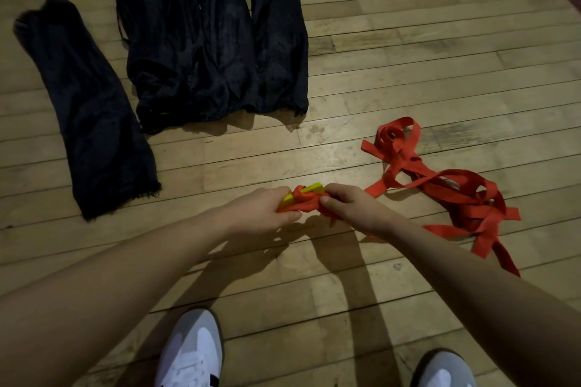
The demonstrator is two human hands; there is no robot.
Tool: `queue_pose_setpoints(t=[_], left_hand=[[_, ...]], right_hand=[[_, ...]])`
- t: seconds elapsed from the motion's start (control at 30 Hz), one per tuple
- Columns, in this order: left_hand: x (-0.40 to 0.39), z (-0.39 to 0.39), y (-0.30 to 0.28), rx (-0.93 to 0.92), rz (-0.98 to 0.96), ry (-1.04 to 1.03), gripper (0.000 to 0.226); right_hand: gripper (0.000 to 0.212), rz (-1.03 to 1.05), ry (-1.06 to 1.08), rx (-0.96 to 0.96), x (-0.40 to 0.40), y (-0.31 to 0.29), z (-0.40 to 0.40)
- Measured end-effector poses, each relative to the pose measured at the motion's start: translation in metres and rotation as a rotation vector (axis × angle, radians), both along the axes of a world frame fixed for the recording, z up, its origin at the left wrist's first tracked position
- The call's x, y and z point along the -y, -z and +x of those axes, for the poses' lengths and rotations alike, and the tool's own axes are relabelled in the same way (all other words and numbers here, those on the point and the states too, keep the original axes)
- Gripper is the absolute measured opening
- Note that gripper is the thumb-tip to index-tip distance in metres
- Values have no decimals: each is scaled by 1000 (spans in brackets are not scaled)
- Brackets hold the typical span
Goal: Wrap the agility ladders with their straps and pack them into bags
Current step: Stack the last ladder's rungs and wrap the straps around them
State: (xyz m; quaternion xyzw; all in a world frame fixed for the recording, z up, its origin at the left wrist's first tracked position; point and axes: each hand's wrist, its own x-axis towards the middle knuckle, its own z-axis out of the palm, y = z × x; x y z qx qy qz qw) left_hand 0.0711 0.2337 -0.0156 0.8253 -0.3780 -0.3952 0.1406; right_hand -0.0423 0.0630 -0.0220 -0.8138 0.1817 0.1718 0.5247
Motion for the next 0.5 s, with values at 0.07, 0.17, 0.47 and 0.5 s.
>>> queue_pose_setpoints(t=[0.07, 0.17, 0.47, 0.5], left_hand=[[1, 0, -4, 68, 3, 12, 32], [6, 1, -6, 201, 9, 18, 34], [10, -4, -11, 273, -67, -60, 24], [10, -5, -10, 263, -79, -120, 22]], right_hand=[[23, -6, 86, 24, -2, 0, 1], [30, -139, 157, 47, -9, 2, 4], [33, 31, 307, -33, -15, -12, 11], [30, 152, 313, -68, -16, -15, 11]])
